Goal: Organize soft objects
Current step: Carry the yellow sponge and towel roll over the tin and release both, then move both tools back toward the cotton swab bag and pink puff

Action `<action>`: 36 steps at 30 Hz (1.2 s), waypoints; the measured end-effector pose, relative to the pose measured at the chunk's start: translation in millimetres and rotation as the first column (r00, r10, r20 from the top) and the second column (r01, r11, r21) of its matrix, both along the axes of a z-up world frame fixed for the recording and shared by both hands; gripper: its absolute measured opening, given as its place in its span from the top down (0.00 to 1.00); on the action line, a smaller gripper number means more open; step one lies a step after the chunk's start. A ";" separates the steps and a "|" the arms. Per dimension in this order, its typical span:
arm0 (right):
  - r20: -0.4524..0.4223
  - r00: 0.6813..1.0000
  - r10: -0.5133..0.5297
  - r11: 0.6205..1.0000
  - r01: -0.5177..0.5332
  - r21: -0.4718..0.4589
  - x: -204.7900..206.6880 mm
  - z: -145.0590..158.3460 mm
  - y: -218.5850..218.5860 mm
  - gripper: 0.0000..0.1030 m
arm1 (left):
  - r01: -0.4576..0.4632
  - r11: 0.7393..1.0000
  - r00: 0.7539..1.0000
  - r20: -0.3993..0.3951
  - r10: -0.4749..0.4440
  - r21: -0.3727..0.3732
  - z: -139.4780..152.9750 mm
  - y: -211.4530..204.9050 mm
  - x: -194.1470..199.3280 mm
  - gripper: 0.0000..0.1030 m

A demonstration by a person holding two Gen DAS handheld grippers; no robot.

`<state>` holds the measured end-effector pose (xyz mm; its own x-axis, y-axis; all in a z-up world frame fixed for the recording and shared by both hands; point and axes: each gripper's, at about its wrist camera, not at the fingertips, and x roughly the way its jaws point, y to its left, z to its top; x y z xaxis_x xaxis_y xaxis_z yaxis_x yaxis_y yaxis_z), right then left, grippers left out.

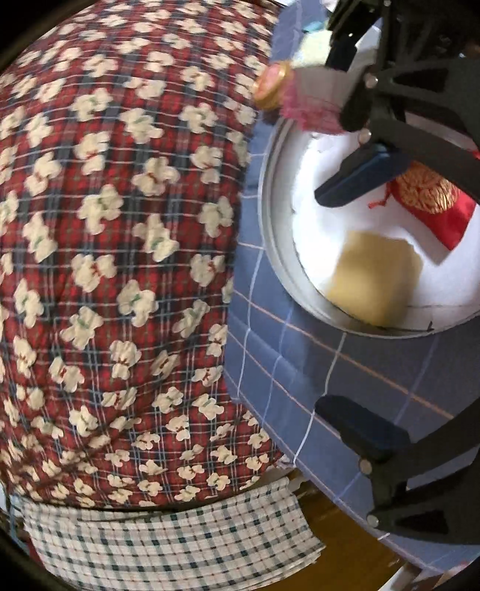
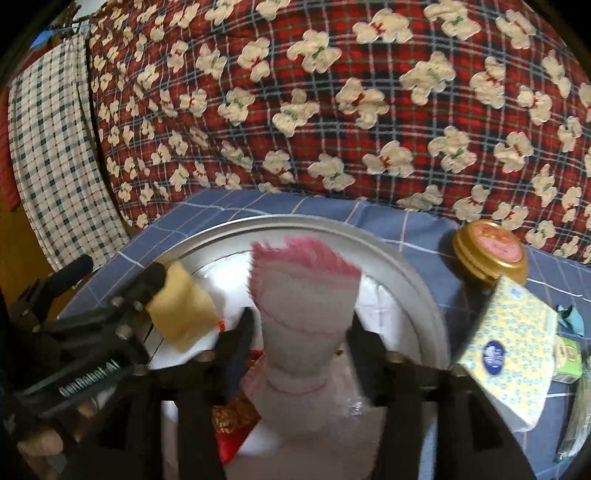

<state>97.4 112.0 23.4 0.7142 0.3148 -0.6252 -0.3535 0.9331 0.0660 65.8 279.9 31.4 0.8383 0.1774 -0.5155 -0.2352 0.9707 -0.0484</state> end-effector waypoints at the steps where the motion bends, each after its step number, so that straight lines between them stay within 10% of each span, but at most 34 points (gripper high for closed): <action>1: 0.015 1.000 -0.005 1.000 0.004 0.005 -2.7 2.8 -2.9 0.29 | -0.008 1.000 1.000 0.004 0.008 -0.011 1.5 1.1 -1.1 0.00; 11: 0.109 0.994 -0.028 0.998 0.021 0.059 -26.2 34.4 -30.8 0.29 | -0.022 1.000 0.999 0.038 0.022 -0.006 11.6 -11.5 -13.2 0.00; 36: 0.086 0.905 -0.416 0.906 0.421 -0.037 -55.1 24.5 -192.4 0.29 | 0.277 0.958 0.960 0.021 -0.279 0.067 8.6 -173.3 -32.3 0.00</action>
